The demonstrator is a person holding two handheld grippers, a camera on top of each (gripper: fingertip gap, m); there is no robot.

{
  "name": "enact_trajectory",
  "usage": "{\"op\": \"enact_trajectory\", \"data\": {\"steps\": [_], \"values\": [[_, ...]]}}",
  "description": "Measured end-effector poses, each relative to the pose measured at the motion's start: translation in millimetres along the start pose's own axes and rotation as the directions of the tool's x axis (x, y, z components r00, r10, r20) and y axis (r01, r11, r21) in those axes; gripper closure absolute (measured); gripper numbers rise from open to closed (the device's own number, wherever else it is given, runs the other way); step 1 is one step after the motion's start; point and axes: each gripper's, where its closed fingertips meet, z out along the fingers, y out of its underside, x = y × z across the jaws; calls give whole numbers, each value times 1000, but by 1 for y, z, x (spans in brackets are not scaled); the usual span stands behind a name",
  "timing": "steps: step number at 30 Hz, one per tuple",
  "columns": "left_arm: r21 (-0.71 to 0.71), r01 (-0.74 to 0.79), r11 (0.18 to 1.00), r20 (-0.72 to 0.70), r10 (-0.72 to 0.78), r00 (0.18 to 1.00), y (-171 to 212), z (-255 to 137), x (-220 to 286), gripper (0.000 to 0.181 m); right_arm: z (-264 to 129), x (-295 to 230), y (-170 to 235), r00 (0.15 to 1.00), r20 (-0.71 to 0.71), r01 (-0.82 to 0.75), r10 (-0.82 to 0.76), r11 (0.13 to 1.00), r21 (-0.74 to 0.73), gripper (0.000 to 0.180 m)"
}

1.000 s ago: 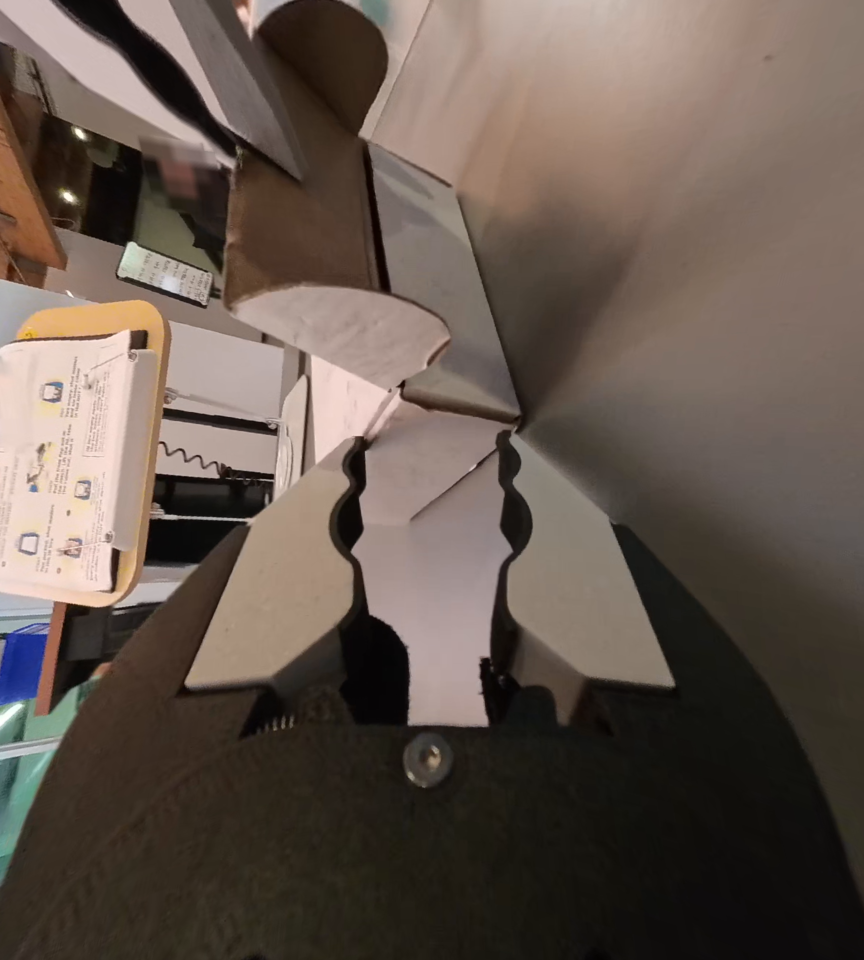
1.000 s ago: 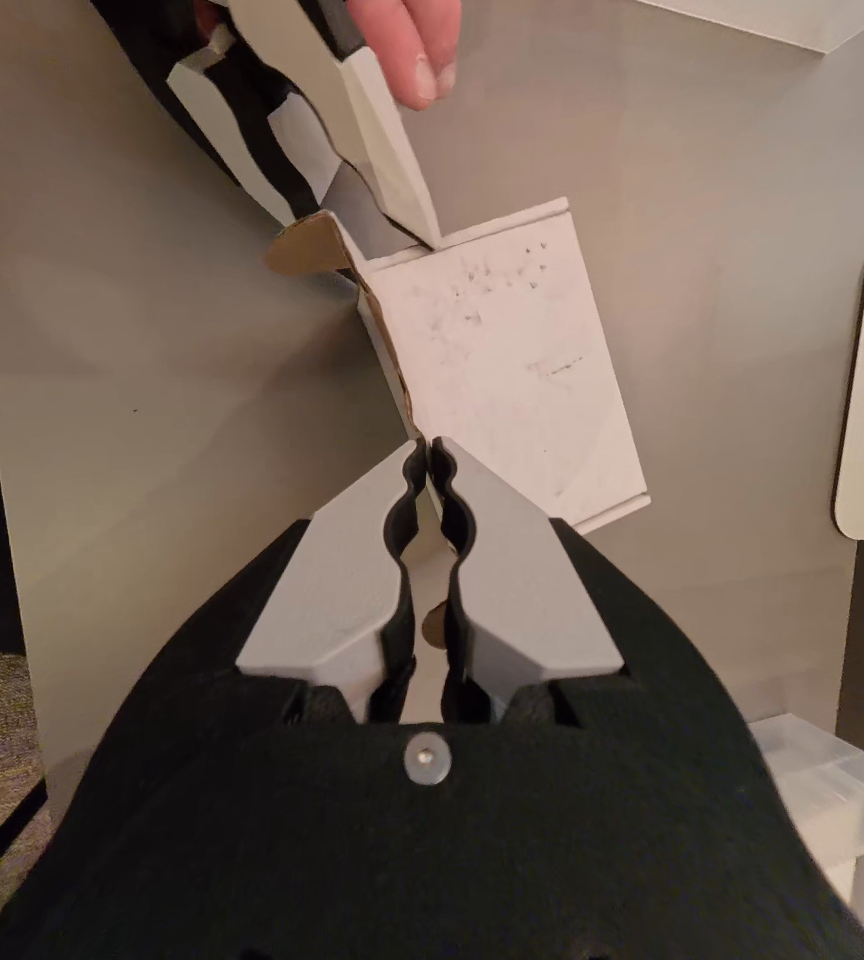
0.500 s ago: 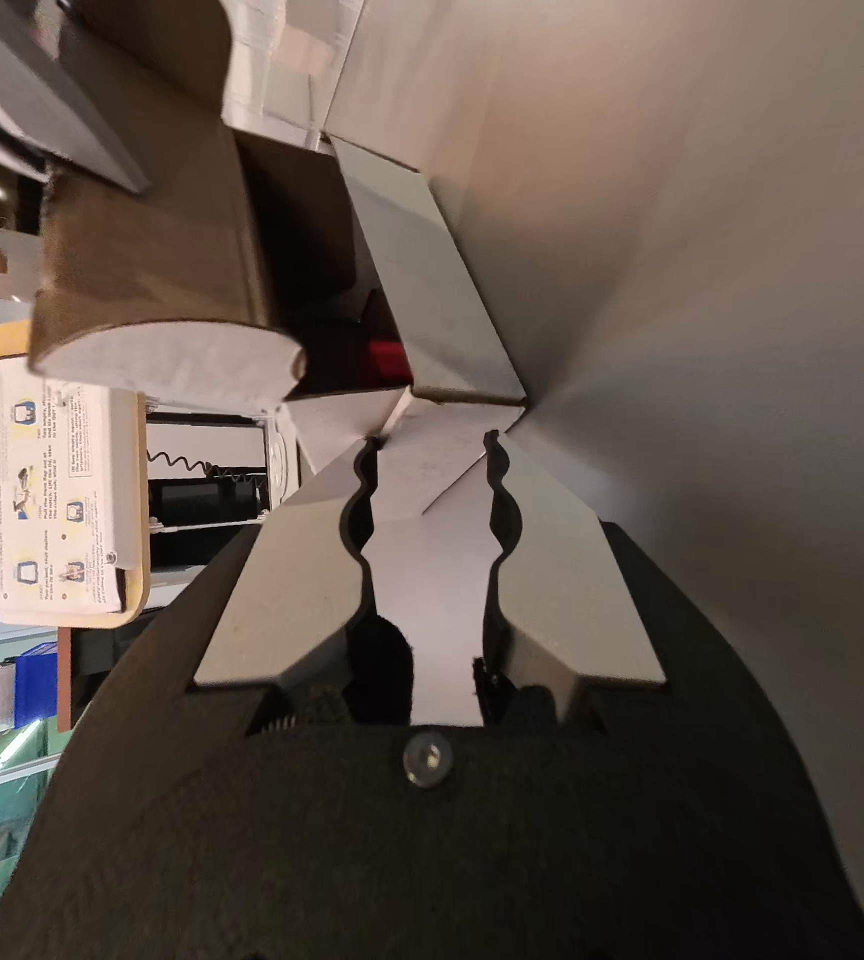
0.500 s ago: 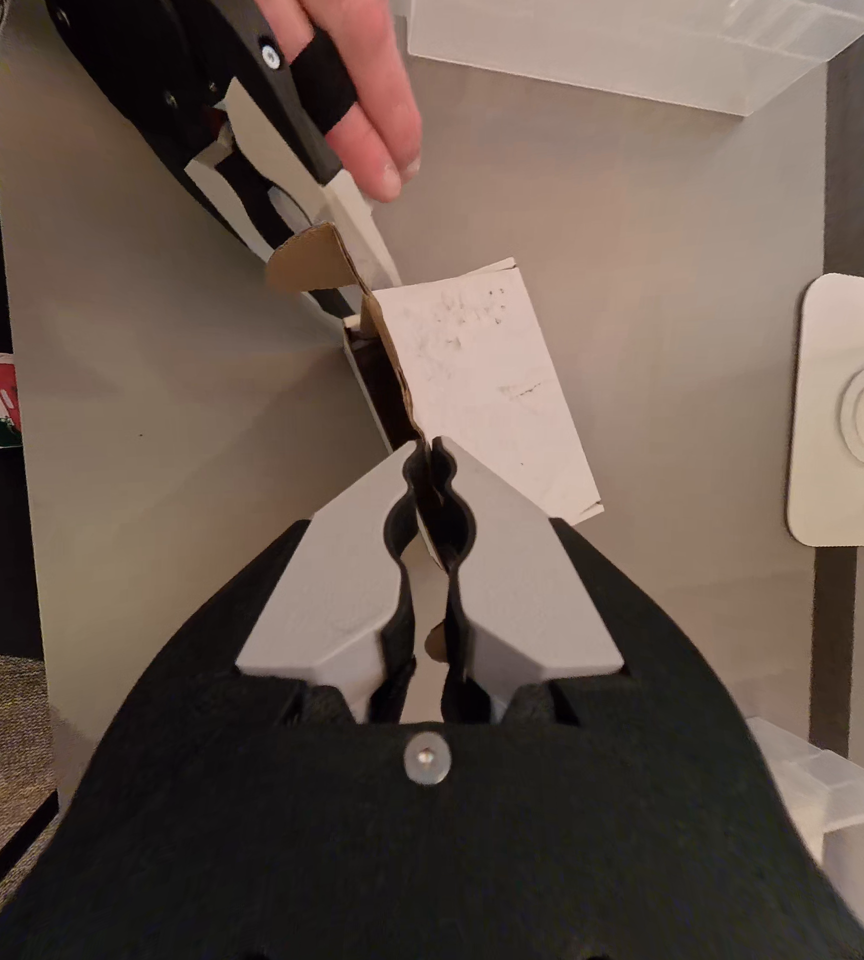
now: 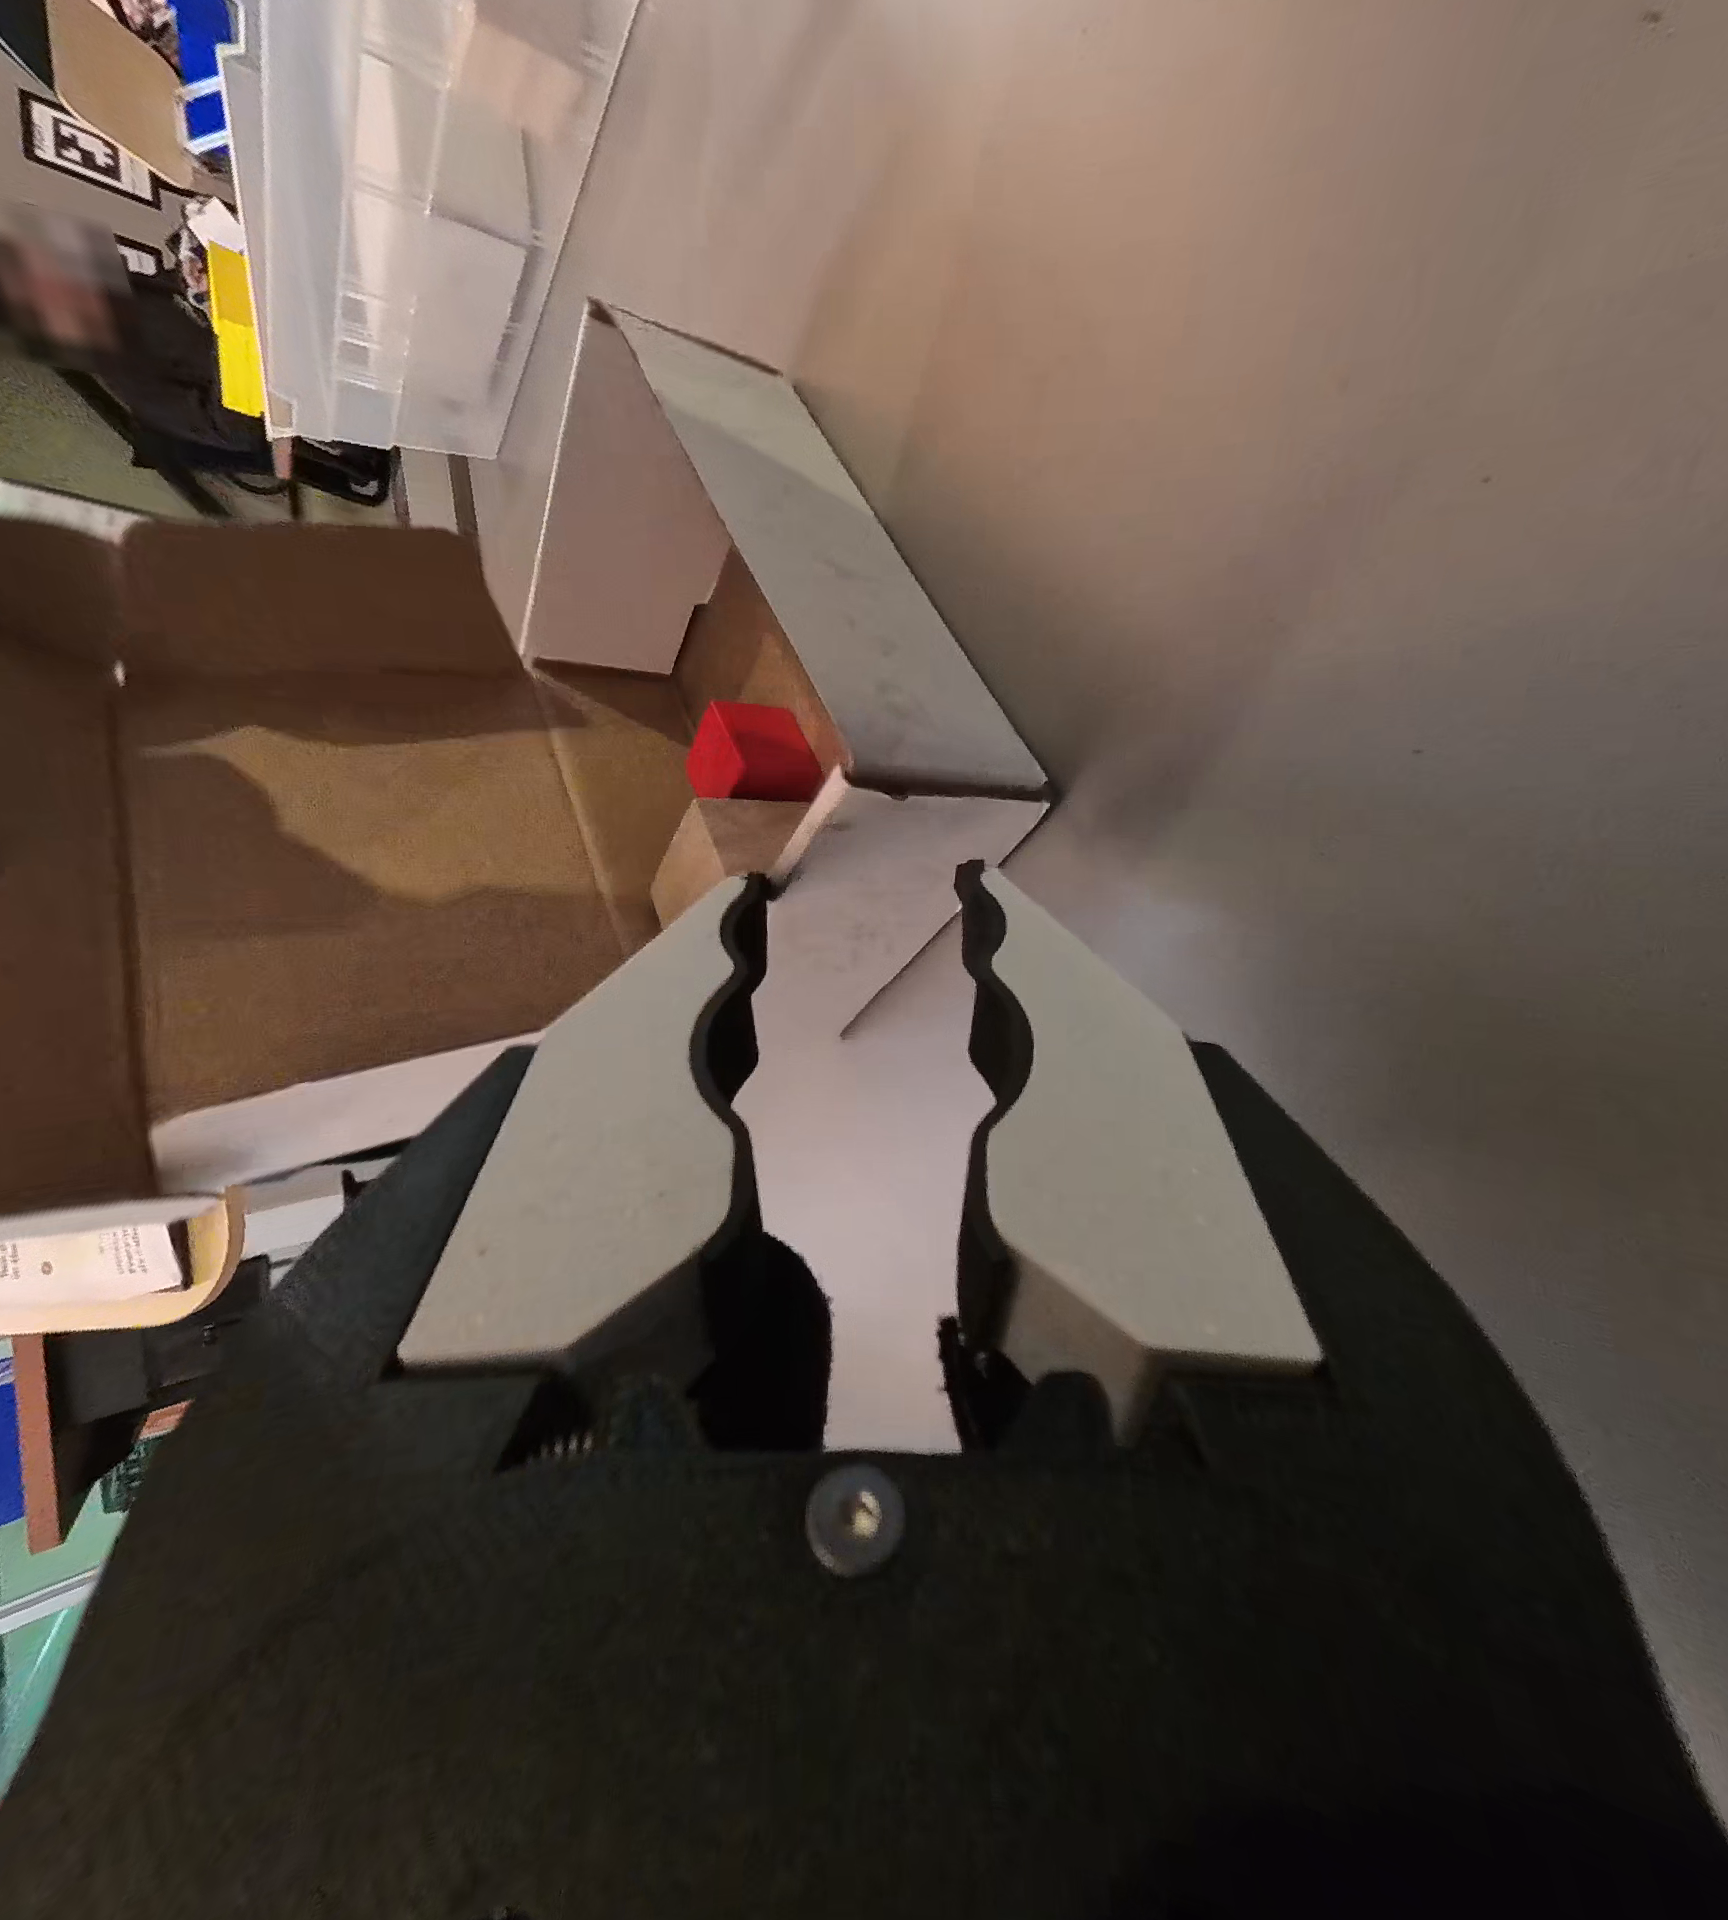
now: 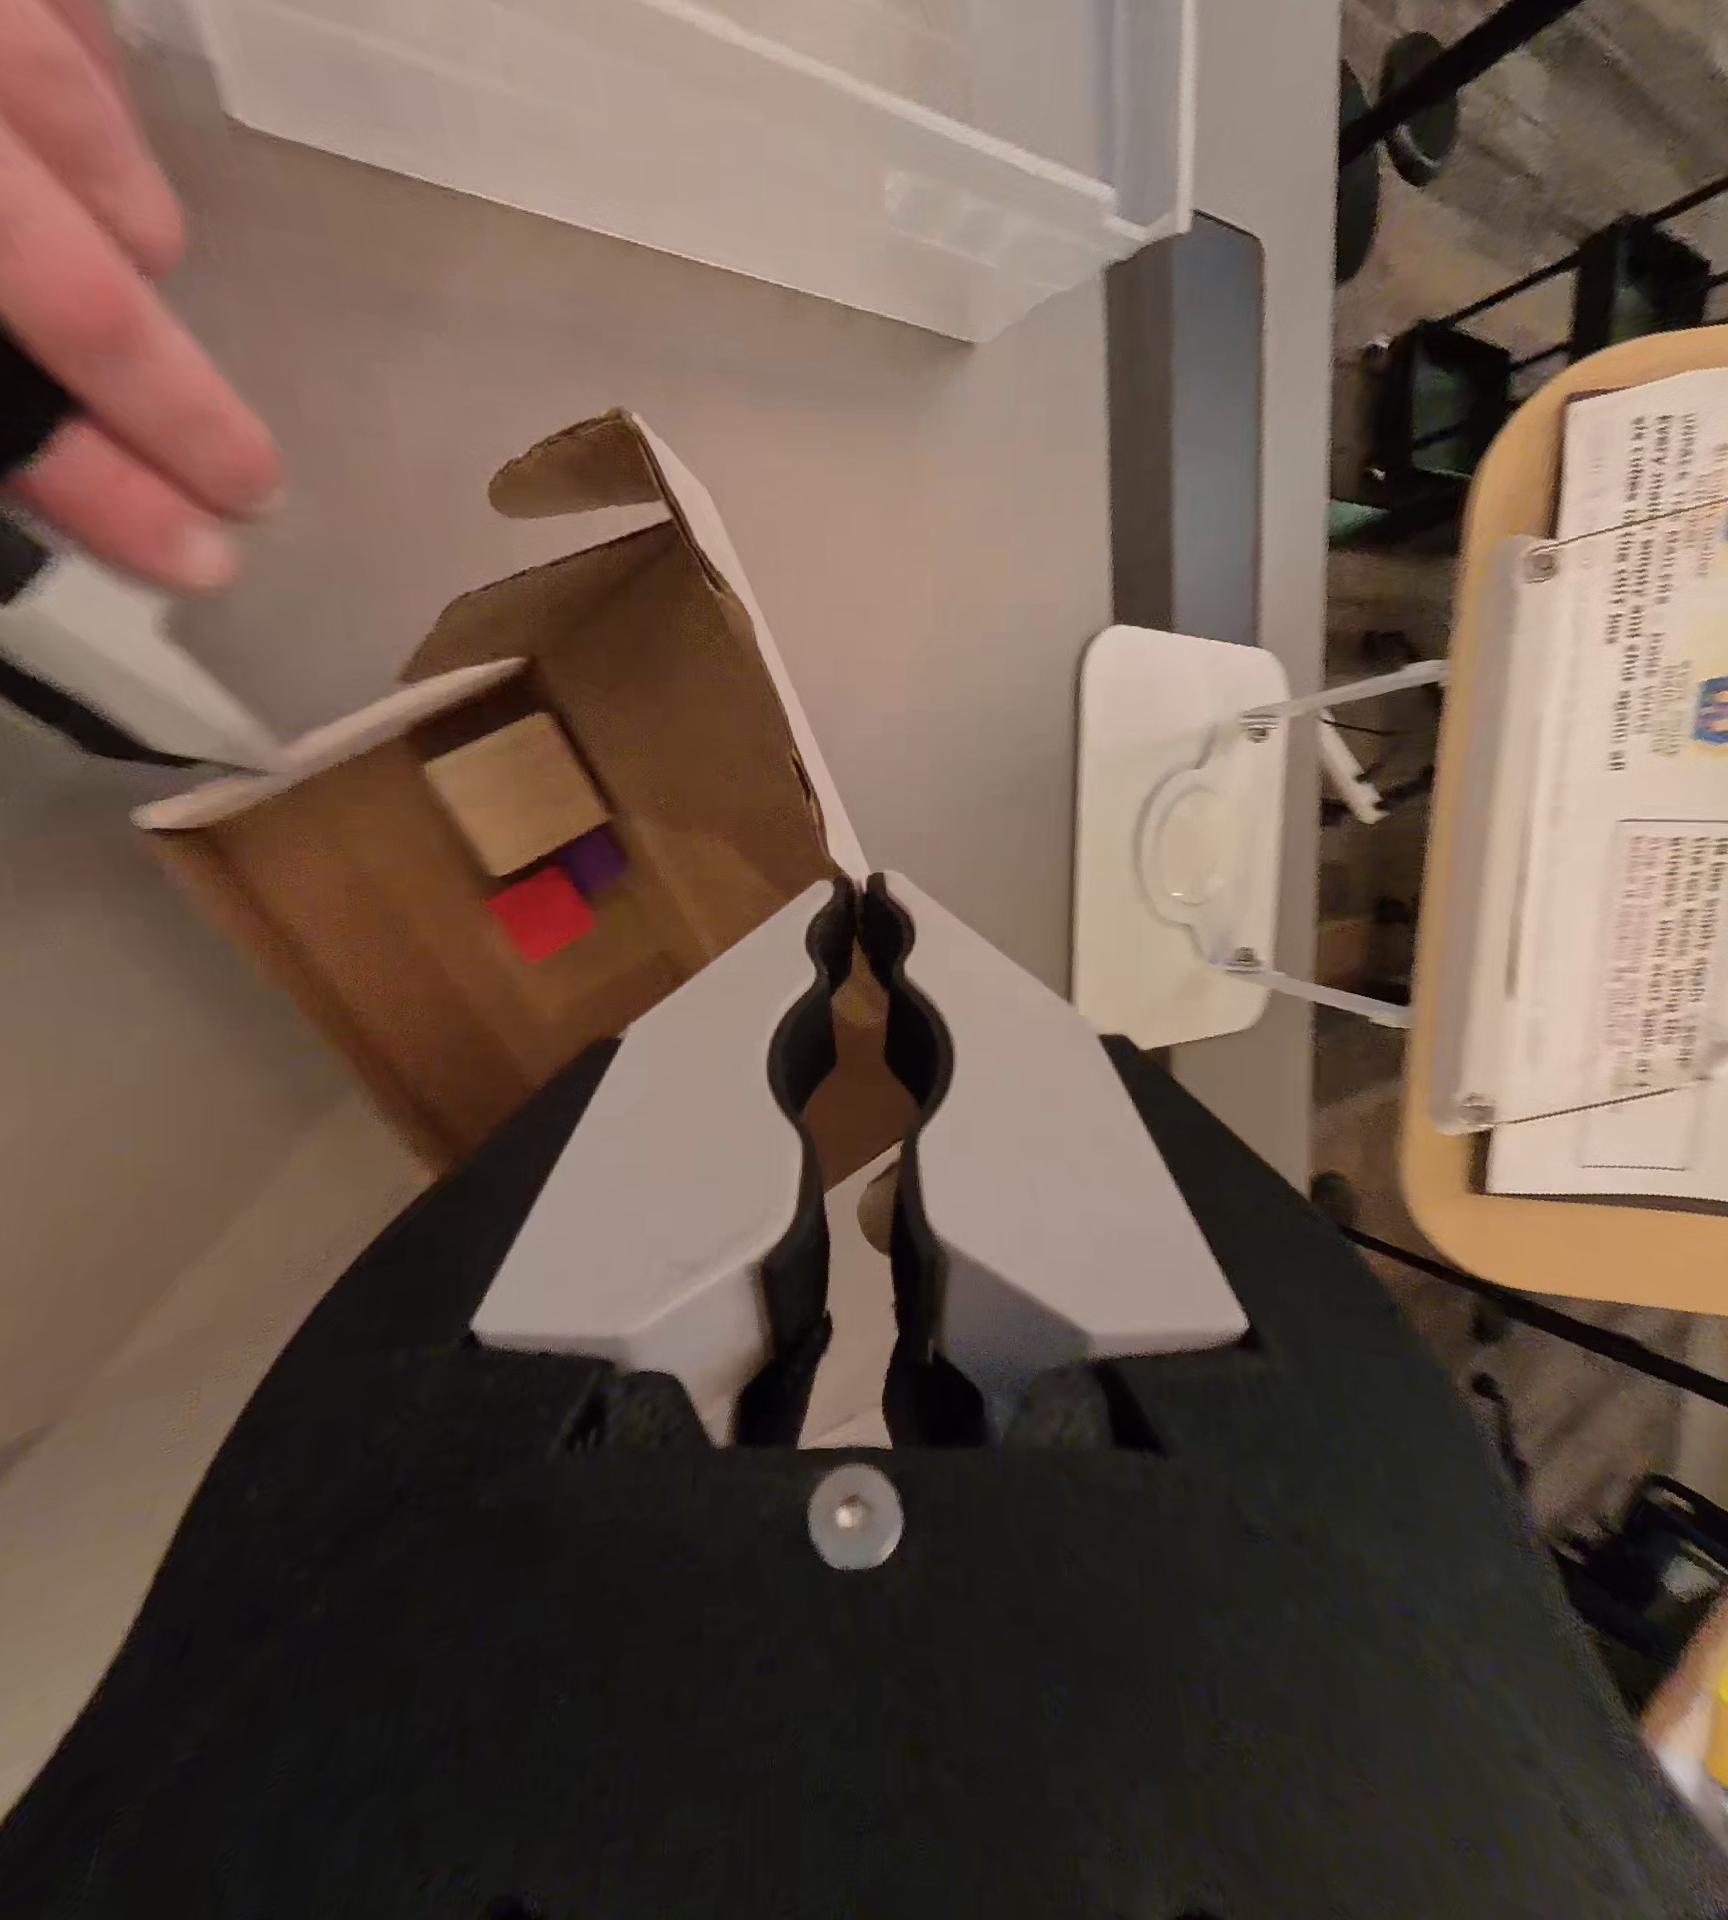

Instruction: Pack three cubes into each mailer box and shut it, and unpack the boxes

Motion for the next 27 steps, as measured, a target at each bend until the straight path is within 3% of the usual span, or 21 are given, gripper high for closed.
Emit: {"op": "enact_trajectory", "data": {"steps": [1, 6, 12, 16, 19, 27], "values": [[-1, 5, 1000, -2, -5, 1000, 0, 0, 0, 145, 9, 7, 0, 999, -26, 19, -20, 1000, -19, 179], [-3, 31, 1000, 2, -31, 1000, 0, 0, -1, 146, 68, 25, 18, 994, -91, 55, -65, 992, -116, 180], [-5, 41, 999, 17, -41, 999, -2, 0, -1, 148, 123, 10, 66, 999, -45, 17, -27, 977, -211, 178], [0, 36, 999, 11, -36, 999, -4, 0, -1, 148, 140, -9, 93, 999, 34, -14, 24, 960, -281, 175], [8, 40, 999, 9, -40, 999, -6, 1, -1, 148, 140, -10, 94, 996, 46, -67, 81, 965, -252, 175], [63, 140, 988, 39, -143, 989, -8, 0, -5, 151, 138, -9, 97, 998, -25, -70, 65, 966, -250, 174]]}}
